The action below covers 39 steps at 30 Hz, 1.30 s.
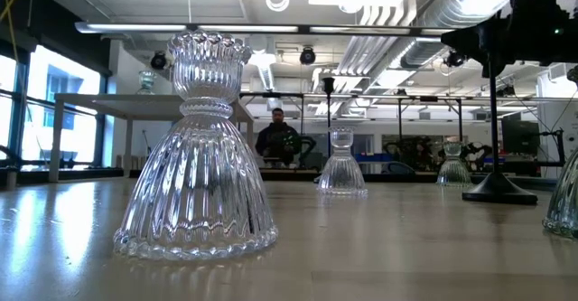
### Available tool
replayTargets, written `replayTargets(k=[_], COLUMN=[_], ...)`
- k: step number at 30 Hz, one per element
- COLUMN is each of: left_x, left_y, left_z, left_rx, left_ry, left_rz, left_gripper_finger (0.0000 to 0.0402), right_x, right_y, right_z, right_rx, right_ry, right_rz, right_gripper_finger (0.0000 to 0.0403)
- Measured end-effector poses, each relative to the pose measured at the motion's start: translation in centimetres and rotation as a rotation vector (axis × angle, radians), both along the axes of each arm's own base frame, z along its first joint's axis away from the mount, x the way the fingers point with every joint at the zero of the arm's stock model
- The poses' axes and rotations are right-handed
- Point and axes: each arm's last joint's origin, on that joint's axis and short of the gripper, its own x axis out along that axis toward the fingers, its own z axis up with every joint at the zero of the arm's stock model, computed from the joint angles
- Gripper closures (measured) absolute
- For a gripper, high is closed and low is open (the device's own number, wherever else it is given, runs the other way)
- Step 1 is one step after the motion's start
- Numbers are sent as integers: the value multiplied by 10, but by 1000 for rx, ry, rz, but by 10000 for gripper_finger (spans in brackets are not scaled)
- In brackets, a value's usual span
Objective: Pick & Place candle stick holders
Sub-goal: Put the top green candle holder on the shelf aligned with the other green candle holder
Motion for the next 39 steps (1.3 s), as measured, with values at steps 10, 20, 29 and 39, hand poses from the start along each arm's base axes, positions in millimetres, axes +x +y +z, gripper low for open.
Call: replayTargets(k=[10,20,29,39], left_x=[37,43,43,43], left_y=[-34,-61,-64,-64], left_z=[-90,-147,-153,-154], left_rx=[-37,41,19,11], left_ry=[-13,-200,-202,-197], left_rz=[-269,-440,-477,-503], left_gripper_finger=[398,399,399,399], right_x=[-4,12,33,11], right_y=[-6,-25,-71,-110], right_z=[17,55,52,41], right_rx=[151,478,669,834], right_ry=[63,479,668,610], right_rz=[-237,-577,-716,-702], right_gripper_finger=[403,403,358,285])
